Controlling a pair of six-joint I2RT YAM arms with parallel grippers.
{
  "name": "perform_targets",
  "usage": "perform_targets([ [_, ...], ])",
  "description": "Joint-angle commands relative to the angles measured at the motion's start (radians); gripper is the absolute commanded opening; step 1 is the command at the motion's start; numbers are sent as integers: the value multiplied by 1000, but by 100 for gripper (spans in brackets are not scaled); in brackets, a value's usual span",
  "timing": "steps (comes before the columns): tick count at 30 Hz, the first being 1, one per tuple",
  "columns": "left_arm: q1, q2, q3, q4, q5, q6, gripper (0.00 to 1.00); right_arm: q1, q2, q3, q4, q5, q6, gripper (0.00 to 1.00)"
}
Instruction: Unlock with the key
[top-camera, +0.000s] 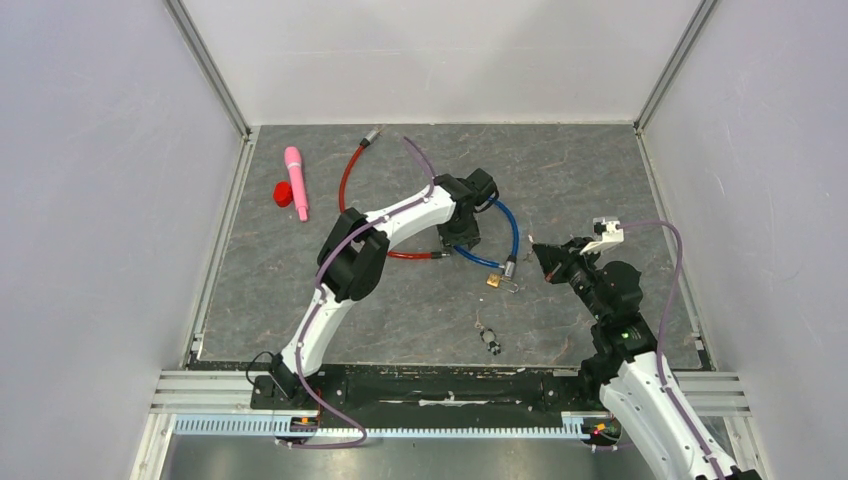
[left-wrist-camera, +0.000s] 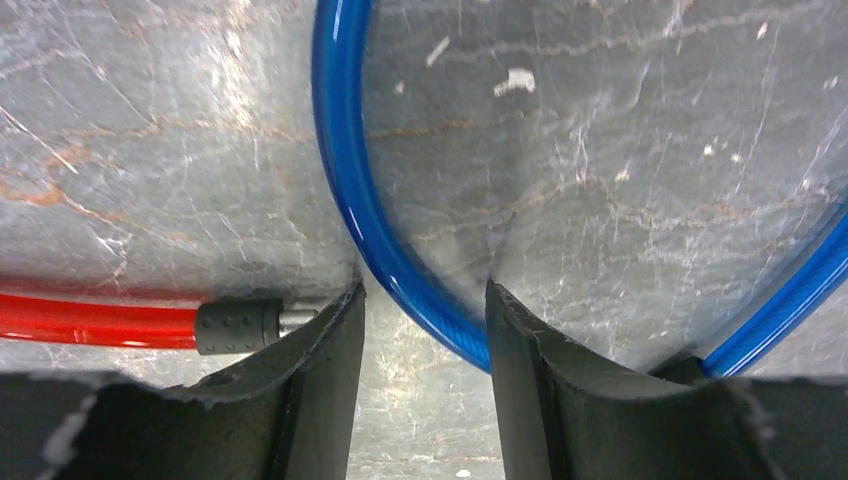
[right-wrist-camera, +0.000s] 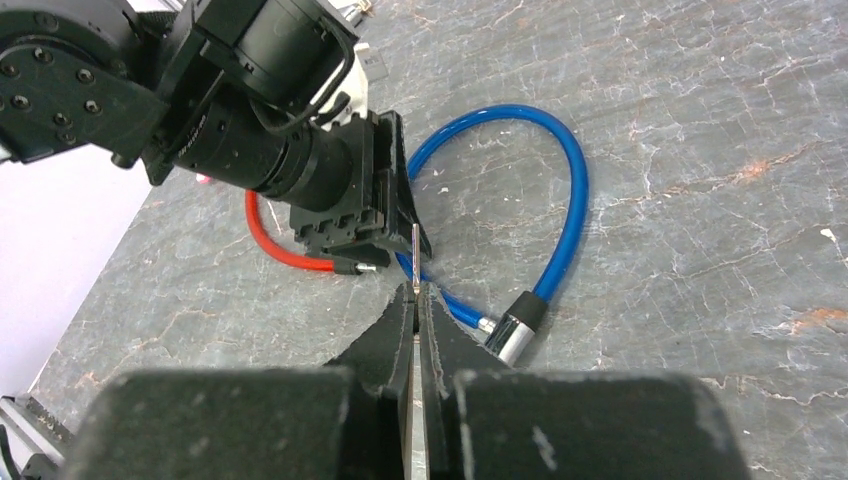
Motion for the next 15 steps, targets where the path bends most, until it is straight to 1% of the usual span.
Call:
perform_targets([
  [1,20,66,41,-17,-43,-21,52,-3,-8,-7,29,-6,-8,0],
  [2,20,70,49,-17,-31,-22,48,-3,-7,-8,29,-6,-7,0],
  [8,32,62,92,-16,10,-43,13,-3,-7,-2,22,-20,-6,0],
  [10,47,31,99,-2,23,-63,5,-3,-8,1,22,-31,-8,0],
  [11,54,7,97,8,31,-75,2,-3,-8,3,22,-37,-10,0],
  [15,93,-105,61,54,45,-151,2,-3,-1,17,21,-77,-29,0],
])
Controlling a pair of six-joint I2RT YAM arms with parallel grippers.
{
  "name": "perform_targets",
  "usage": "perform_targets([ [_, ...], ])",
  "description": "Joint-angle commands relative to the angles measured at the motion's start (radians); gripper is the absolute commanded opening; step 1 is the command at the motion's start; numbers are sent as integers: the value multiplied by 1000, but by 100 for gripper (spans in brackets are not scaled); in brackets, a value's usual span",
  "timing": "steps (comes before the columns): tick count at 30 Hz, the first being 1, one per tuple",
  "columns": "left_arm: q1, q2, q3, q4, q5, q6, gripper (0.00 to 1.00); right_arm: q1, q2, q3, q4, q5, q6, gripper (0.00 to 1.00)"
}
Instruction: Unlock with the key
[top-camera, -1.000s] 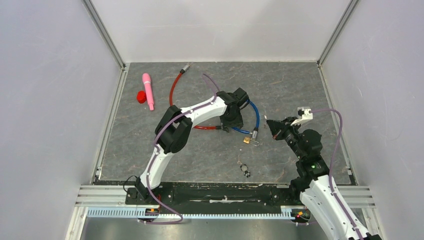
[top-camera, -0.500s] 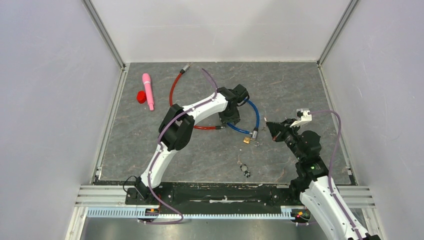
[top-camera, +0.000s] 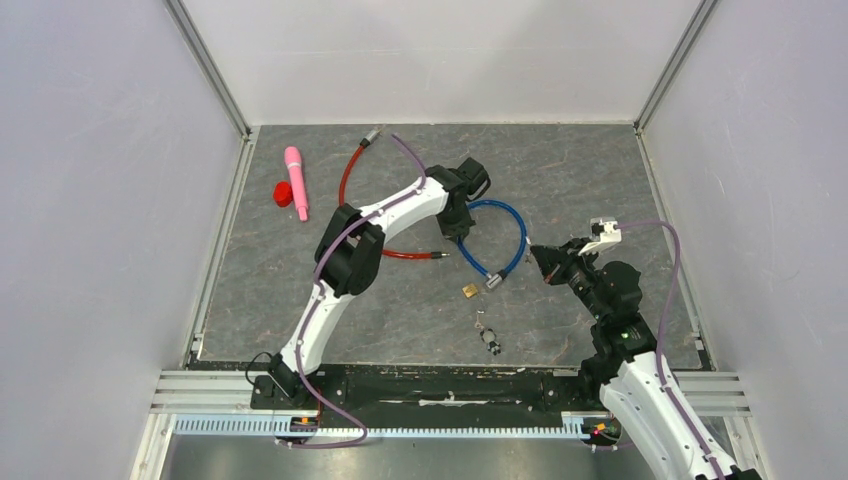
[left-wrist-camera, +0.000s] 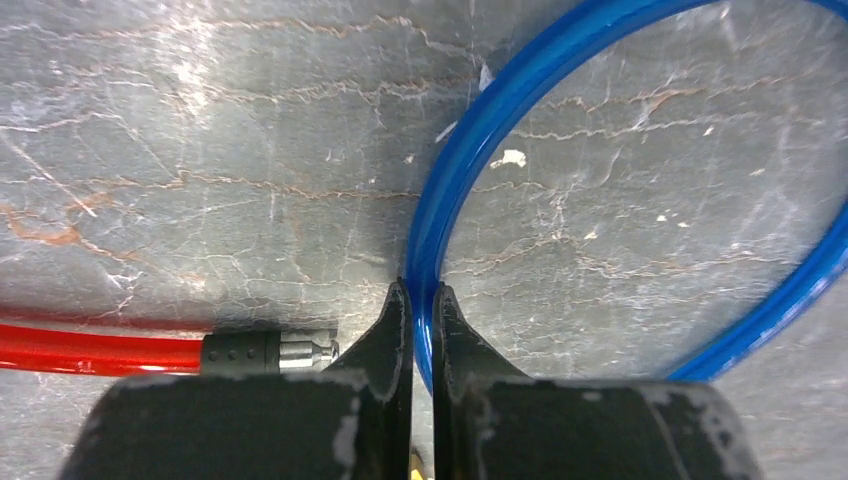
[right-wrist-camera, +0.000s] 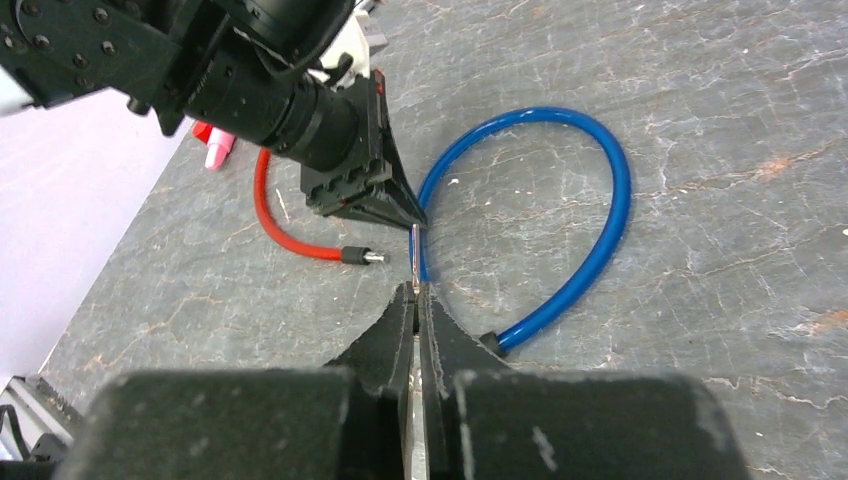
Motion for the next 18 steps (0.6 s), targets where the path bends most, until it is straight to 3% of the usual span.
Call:
perform_targets([
  [1,50,-172,-27,89,12,-131,2,-3,2,33,22,-57,-32,0],
  [8,86,-413,-237,203,2,-256,2,-4,27,49,28,-128,-43,0],
  [18,135,-921,-824,326,-187,-442,2,13,70,47,86,-226,-21,0],
])
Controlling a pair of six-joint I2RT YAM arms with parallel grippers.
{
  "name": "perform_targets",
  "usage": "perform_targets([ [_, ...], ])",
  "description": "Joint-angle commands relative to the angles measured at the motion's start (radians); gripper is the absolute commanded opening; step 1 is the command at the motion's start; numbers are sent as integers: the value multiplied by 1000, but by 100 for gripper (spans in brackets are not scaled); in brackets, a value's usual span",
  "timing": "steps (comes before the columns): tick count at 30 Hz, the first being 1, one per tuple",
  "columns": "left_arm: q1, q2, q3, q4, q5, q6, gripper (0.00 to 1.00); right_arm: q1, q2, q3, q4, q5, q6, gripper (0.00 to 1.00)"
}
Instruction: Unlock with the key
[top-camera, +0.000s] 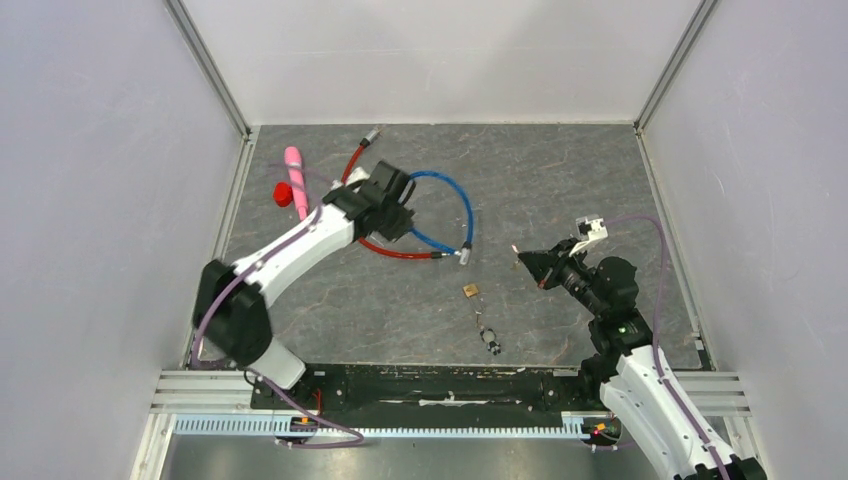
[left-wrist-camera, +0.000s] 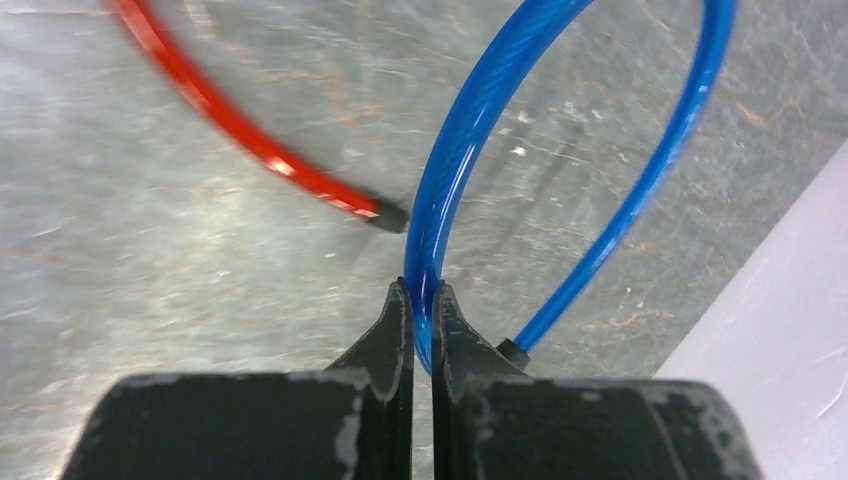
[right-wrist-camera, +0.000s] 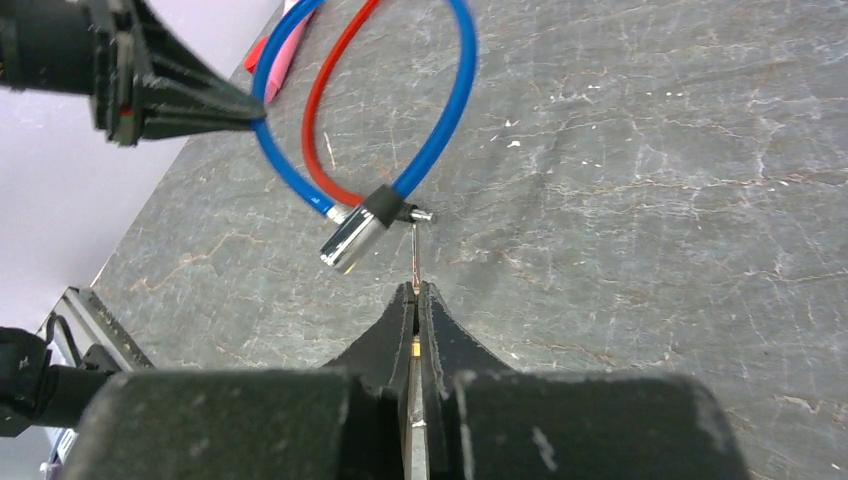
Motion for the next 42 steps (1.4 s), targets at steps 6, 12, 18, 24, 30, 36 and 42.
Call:
perform_targets([
  [6,15,-468,-481,44,-222,-277,4,37,48,27,111,-86,26,0],
  [12,15,-689,-734,51,-279,-437,7,91,77,24,134,-93,40,0],
  [18,15,-679,-800,47,-249,-372,28,161,109,26,129,-65,37,0],
  [24,15,-665,-792,7,-190,-207,58,212,136,29,134,-36,37,0],
  [30,15,-630,-654,-49,-138,116,66,250,175,35,140,-24,37,0],
  [36,15,-386,-444,-5,103,506,70,287,207,30,165,-15,45,0],
  [42,13,-130,-294,-14,222,637,70,299,198,33,152,1,42,0],
])
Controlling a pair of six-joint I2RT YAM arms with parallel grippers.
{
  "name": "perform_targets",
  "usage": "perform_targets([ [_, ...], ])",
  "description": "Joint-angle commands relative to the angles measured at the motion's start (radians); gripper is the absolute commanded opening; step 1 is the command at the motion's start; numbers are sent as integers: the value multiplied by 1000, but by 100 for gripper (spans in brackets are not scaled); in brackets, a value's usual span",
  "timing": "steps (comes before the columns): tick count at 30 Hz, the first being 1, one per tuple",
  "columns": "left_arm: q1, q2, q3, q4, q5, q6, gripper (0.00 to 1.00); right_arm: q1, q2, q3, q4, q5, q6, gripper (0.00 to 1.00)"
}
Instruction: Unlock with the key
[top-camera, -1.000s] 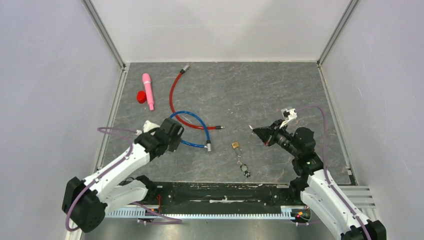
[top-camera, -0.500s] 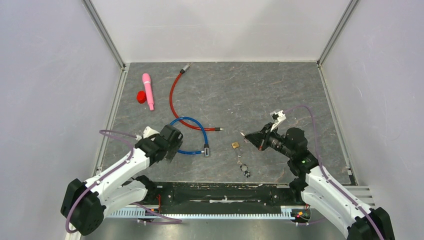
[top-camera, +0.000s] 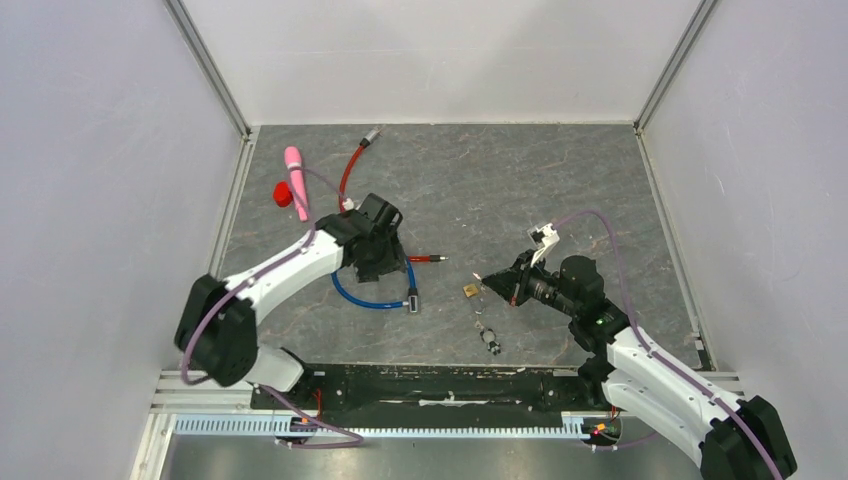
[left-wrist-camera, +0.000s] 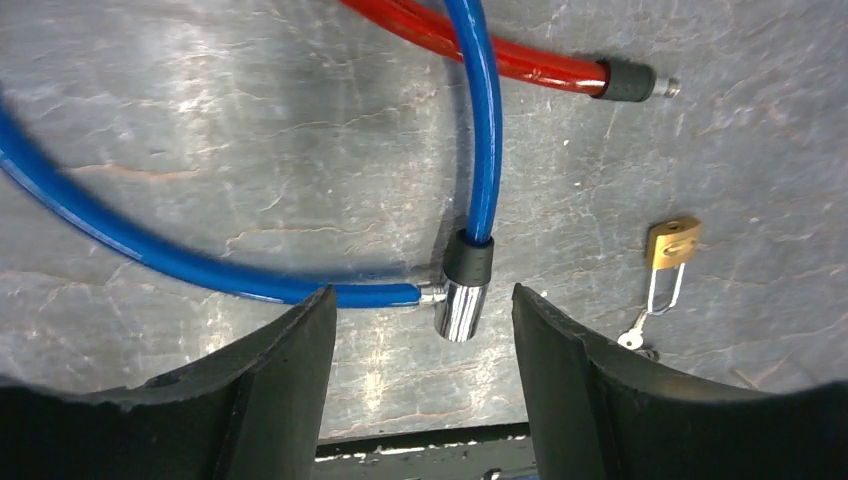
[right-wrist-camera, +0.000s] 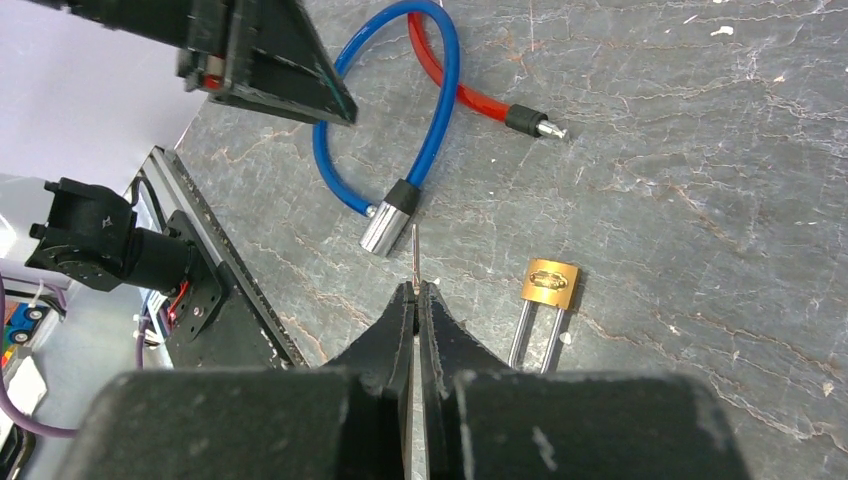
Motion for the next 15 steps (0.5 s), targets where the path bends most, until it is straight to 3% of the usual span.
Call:
perform_targets([
  [1,0,129,84,3,128,186,70,9,-11,33,43,25,0,0],
  [7,-5,312,166,26,169,181,68,12,1,27,47,33,-1,0],
  [15,-21,459,242,18,121,163,61,13,20,26,58,35,-3,0],
])
